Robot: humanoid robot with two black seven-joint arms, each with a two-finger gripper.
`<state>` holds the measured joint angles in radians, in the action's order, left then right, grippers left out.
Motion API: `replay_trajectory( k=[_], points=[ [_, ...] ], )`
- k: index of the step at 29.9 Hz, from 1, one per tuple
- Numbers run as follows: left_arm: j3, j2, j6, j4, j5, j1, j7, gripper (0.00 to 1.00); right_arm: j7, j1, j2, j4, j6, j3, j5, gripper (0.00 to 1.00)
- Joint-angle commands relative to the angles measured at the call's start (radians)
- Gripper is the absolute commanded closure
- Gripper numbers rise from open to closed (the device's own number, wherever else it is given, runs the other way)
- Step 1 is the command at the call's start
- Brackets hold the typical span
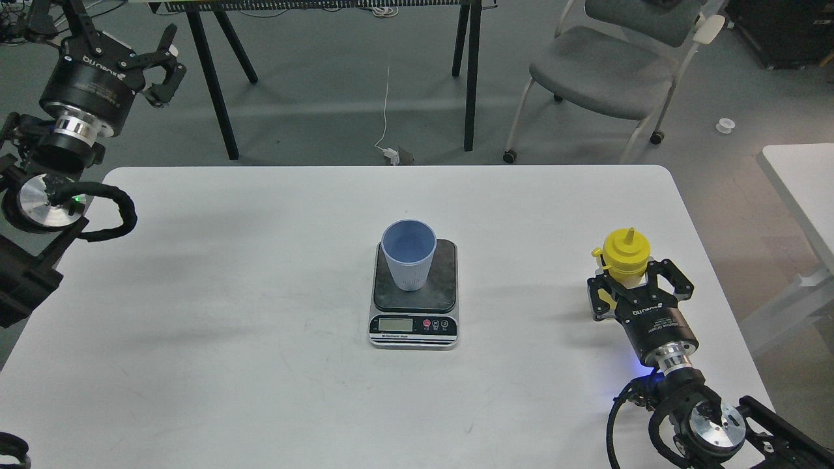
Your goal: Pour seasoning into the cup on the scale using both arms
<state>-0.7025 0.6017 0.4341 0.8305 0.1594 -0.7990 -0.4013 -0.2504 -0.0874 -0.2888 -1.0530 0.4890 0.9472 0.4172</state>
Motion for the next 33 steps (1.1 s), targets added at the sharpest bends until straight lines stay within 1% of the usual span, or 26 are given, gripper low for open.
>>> replay_trajectory(
  k=[1,3,5,6,8,12,15,19,26,28,31,33],
  points=[
    [0.0,0.0,0.0,0.002,0.0,0.001,0.001,0.01,-0.001,0.009,0.0,0.002,0.0,-0.001,0.0,0.56],
    [0.001,0.0,0.0,0.009,0.0,0.003,0.001,0.01,-0.001,0.02,0.0,-0.004,0.0,-0.001,0.0,0.5],
    [0.001,0.0,0.0,0.009,0.0,0.004,0.001,0.01,-0.001,0.025,0.0,-0.005,0.0,0.004,0.0,0.39],
    [0.001,0.0,0.0,0.009,0.0,0.004,0.001,0.01,-0.001,0.026,-0.003,-0.005,0.0,0.004,0.0,0.31],
    [0.001,0.0,0.0,0.009,0.0,0.004,0.001,0.01,-0.001,0.038,-0.004,-0.013,0.0,0.007,0.002,0.19],
    [0.001,0.0,0.0,0.009,0.0,0.003,0.001,0.01,-0.012,0.057,-0.006,-0.024,0.0,0.021,0.002,0.04],
    [0.001,0.0,0.002,0.009,0.0,0.003,0.001,0.01,-0.013,0.081,-0.018,-0.039,0.0,0.027,0.0,0.02],
    [0.0,0.0,0.002,0.009,0.0,0.003,0.001,0.01,-0.012,0.115,-0.052,-0.061,0.0,0.033,0.0,0.01],
    [0.0,-0.002,0.002,0.009,0.0,0.003,-0.001,0.01,-0.012,0.25,-0.144,-0.174,0.0,0.033,-0.003,0.01],
    [0.0,-0.002,0.002,0.009,0.0,0.003,-0.001,0.01,-0.012,0.297,-0.167,-0.185,0.0,0.021,-0.011,0.01],
    [0.0,0.004,0.003,0.007,0.0,0.006,-0.002,0.01,-0.012,0.359,-0.213,-0.186,0.0,0.024,-0.081,0.01],
    [-0.006,0.01,0.011,0.007,0.002,0.007,-0.002,0.01,-0.015,0.374,-0.265,-0.186,0.0,0.039,-0.098,0.01]
  ],
)
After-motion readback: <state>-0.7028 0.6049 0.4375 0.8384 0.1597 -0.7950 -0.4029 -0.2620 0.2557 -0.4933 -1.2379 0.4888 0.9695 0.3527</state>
